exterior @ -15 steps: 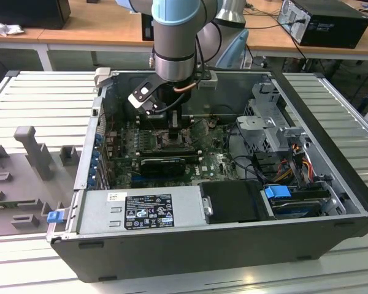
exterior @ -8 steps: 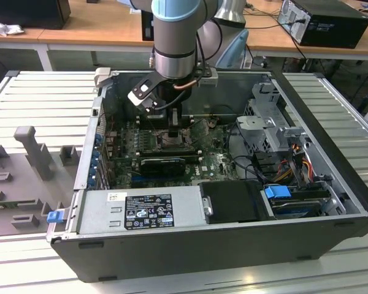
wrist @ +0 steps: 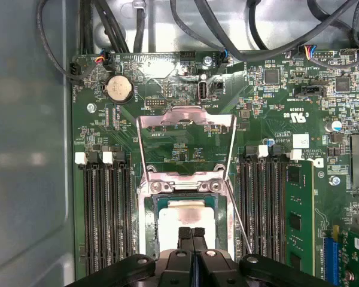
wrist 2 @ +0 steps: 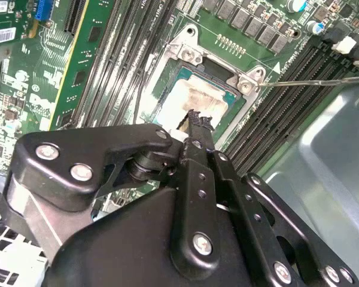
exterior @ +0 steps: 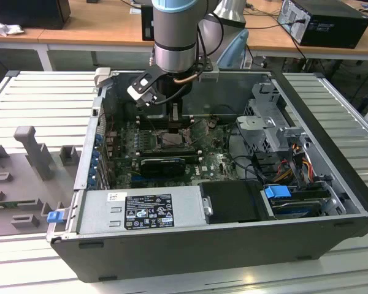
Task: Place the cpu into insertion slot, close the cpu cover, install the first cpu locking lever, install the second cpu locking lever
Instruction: 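Close the cpu cover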
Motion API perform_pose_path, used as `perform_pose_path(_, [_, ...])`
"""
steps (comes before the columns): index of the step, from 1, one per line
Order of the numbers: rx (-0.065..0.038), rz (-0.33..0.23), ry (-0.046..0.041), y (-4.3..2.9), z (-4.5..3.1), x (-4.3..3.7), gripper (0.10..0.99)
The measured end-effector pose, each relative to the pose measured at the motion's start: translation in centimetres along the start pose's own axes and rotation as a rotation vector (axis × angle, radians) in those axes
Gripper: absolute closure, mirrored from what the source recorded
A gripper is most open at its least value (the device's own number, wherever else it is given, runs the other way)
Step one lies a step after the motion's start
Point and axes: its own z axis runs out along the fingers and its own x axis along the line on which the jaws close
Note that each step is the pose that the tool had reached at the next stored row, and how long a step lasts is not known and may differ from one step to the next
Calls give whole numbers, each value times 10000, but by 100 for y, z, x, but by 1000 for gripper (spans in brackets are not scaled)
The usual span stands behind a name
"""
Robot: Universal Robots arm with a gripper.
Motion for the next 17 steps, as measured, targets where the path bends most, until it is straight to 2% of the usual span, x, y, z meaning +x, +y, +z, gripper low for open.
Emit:
perform_pose_path(4, [0,5,-3,2,-71,0,980])
perform_pose_path(12, [-1,6,-22,11,-389,1,980])
perform_pose_path(17, [0,9,-23,15,-506,1,980])
